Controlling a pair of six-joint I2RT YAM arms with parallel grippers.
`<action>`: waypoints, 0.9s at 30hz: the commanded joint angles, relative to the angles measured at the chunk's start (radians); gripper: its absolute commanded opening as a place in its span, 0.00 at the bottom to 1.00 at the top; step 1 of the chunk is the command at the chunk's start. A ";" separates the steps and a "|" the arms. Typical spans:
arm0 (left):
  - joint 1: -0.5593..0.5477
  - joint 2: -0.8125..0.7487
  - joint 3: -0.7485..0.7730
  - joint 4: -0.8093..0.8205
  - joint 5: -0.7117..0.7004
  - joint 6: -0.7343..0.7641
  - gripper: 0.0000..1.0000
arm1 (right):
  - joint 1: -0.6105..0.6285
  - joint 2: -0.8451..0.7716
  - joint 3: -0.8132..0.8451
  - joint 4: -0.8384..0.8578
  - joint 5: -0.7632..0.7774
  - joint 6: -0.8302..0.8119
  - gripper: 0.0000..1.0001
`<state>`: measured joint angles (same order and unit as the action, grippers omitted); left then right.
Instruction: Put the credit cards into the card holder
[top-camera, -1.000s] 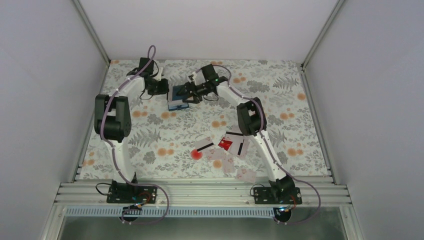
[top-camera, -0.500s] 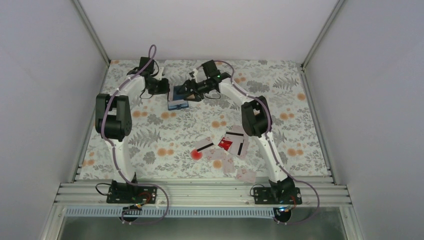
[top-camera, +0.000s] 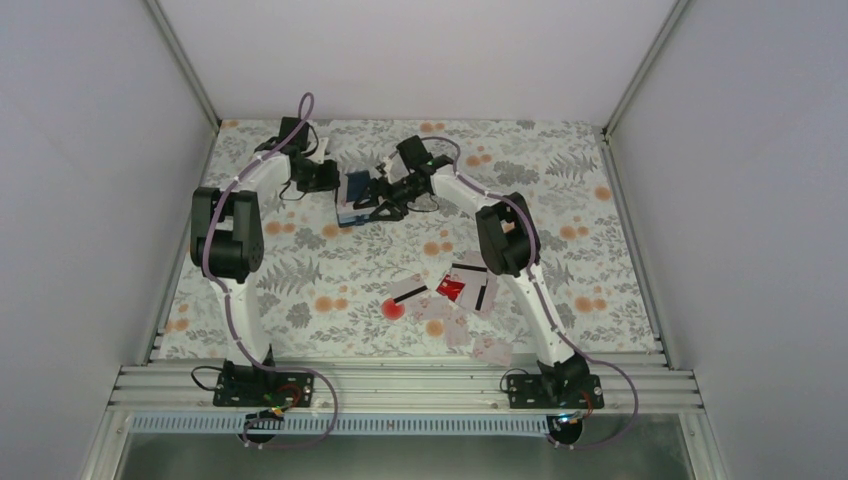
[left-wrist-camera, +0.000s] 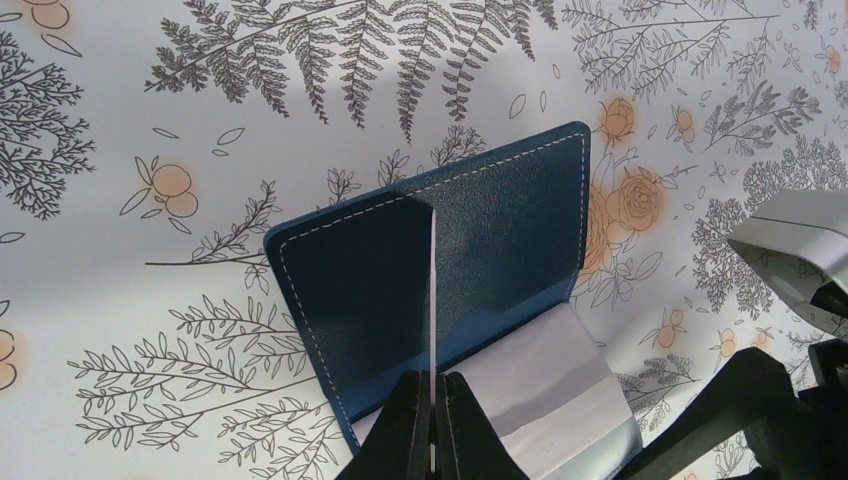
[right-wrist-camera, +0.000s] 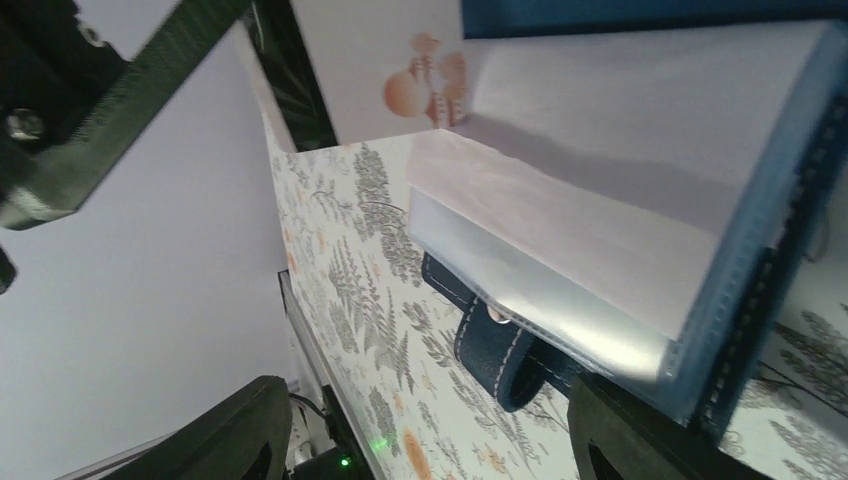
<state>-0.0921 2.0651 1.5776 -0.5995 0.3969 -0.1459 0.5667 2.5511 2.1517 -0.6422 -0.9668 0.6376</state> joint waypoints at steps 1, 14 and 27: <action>0.002 -0.028 -0.017 0.010 0.012 0.008 0.02 | 0.004 -0.050 -0.030 -0.029 0.024 -0.014 0.71; 0.002 -0.034 -0.025 0.009 0.017 0.009 0.02 | 0.003 -0.046 -0.047 -0.010 0.014 0.008 0.71; 0.000 -0.037 -0.036 0.012 0.025 0.011 0.02 | -0.012 0.010 0.025 0.003 -0.039 0.037 0.71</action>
<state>-0.0921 2.0594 1.5646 -0.5957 0.4042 -0.1455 0.5613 2.5511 2.1254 -0.6491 -0.9638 0.6552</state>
